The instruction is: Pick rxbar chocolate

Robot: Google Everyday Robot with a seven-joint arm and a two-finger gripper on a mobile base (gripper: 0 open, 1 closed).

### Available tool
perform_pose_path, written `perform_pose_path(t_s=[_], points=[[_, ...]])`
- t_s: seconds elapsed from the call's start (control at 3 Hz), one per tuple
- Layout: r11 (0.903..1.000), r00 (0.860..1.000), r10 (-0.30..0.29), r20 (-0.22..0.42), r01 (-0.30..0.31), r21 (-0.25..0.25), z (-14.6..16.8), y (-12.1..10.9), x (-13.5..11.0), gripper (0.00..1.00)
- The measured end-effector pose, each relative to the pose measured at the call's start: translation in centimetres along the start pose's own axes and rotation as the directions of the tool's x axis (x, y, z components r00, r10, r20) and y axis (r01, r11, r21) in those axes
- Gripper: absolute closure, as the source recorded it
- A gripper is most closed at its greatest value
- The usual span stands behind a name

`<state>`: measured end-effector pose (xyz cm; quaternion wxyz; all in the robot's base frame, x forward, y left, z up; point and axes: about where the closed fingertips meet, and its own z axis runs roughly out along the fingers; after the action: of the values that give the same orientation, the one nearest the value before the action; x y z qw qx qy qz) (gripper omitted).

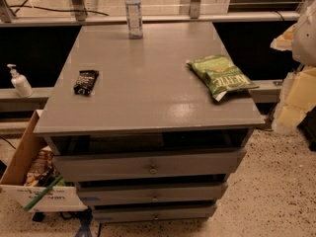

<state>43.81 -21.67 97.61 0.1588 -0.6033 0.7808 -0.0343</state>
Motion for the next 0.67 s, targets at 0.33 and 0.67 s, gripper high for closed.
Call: perform_pose_path(t_s=[0.33, 0.67], points=[[1.0, 1.0, 0.0, 0.0, 0.0, 0.0, 0.0, 0.0, 0.0, 0.0], [0.9999, 0.999, 0.015, 0.032, -0.015, -0.005, 0.39, 0.33, -0.37, 0.0]])
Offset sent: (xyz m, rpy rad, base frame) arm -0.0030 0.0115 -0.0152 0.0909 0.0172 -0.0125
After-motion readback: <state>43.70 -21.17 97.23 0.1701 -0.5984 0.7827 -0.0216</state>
